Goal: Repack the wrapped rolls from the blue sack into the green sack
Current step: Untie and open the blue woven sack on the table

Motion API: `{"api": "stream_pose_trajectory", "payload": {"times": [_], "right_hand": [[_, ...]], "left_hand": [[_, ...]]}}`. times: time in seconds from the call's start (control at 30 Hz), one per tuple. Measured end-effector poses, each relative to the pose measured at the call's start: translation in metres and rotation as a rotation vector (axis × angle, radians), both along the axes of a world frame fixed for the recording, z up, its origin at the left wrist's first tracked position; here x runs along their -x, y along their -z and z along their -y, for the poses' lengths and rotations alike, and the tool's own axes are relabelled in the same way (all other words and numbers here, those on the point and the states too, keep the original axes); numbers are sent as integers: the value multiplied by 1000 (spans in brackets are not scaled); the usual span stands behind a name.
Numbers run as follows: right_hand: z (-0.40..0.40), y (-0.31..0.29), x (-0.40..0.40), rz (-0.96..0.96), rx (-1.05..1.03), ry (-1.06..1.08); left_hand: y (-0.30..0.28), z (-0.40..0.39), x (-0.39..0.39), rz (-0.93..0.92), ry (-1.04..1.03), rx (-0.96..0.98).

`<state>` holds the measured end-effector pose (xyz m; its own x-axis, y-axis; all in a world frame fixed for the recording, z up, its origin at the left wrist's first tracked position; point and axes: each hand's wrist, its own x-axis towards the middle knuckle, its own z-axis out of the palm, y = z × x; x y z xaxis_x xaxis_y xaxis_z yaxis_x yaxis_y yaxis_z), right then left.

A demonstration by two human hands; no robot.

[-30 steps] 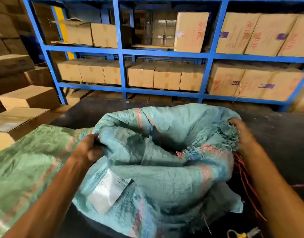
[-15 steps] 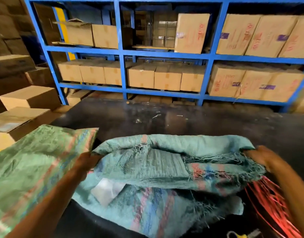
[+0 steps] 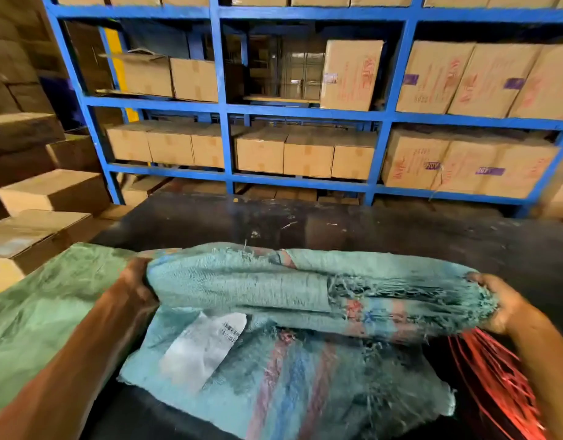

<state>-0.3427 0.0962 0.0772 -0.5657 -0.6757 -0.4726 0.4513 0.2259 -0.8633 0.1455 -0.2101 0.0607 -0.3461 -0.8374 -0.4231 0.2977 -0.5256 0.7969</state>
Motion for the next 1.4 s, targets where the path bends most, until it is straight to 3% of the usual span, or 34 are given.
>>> {"api": "stream_pose_trajectory", "payload": {"times": [0.1, 0.2, 0.27, 0.33, 0.4, 0.5, 0.57, 0.63, 0.77, 0.83, 0.87, 0.93, 1.03, 1.1, 1.2, 1.27, 1.4], "right_hand": [[10, 3, -3, -130, -48, 173], [28, -3, -12, -352, -125, 95], [36, -6, -14, -606, -247, 72], [48, 1, -11, -813, -305, 68], [59, 3, -26, -939, -330, 96], [73, -8, -99, -1206, -170, 24], [80, -12, -153, -1396, -6, -72], [83, -14, -198, -1402, 167, -198], [89, -9, -273, -1190, 352, -487], [99, 5, -300, -1148, 282, -637], [106, 13, -309, -1215, 176, -663], [120, 31, -317, -1374, -71, -635], [138, 48, -328, -1259, -278, -505], [148, 55, -337, -1162, -262, -391], [149, 63, -355, -1172, -275, -308], [138, 65, -368, -1201, -272, -297], [103, 62, -377, -1205, -180, -449]], "left_hand": [[-14, -20, 17, 39, -47, 63], [-26, -33, 35, 81, -21, 190], [-24, -39, 42, 355, -73, 425], [-14, -43, 42, 571, -137, 781], [3, -44, 32, 684, 88, 1121], [31, -41, 24, 1057, 597, 1448], [40, -37, 29, 1250, 645, 1654], [36, -29, 36, 1260, 517, 1740], [-16, -23, 53, 1177, 286, 1595], [-42, -12, 63, 1179, 210, 1580], [-56, -10, 68, 1191, 207, 1587], [-76, -9, 74, 1165, 229, 1605], [-87, -7, 71, 1106, 314, 1627], [-86, -5, 66, 1037, 385, 1664], [-81, 5, 55, 1000, 613, 1744], [-75, 16, 46, 1086, 744, 1815], [-40, 43, 36, 1364, 714, 2020]]}}
